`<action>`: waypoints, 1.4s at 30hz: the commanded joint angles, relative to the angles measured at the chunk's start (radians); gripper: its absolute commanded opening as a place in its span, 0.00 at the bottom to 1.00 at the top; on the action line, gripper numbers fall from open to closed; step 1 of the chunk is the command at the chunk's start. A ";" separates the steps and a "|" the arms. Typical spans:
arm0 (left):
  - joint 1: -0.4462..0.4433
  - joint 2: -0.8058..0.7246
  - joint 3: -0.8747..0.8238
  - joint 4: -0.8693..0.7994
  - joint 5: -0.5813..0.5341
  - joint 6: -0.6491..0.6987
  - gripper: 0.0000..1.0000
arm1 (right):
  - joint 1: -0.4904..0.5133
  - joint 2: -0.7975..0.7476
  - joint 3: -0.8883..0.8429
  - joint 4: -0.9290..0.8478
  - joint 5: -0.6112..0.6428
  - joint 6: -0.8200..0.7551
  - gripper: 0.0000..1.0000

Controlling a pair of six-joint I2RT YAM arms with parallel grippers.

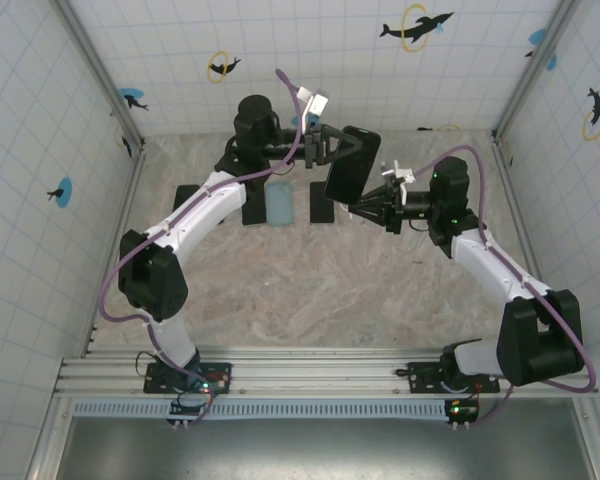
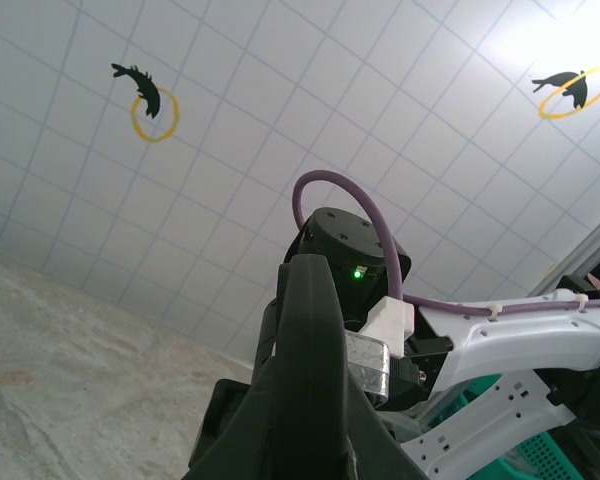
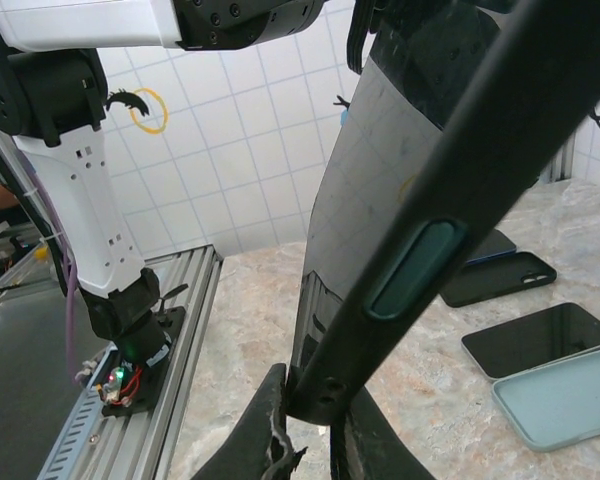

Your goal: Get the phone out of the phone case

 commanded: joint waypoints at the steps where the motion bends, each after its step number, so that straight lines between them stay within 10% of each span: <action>1: 0.001 -0.024 0.039 0.036 0.022 -0.043 0.00 | 0.012 0.004 0.057 0.051 0.021 -0.017 0.10; 14: -0.059 -0.035 0.035 0.039 0.034 -0.129 0.00 | 0.036 -0.076 0.109 -0.196 0.483 -0.405 0.05; 42: -0.072 -0.026 0.000 0.036 -0.096 -0.112 0.00 | 0.060 -0.100 -0.065 0.417 0.302 0.310 0.30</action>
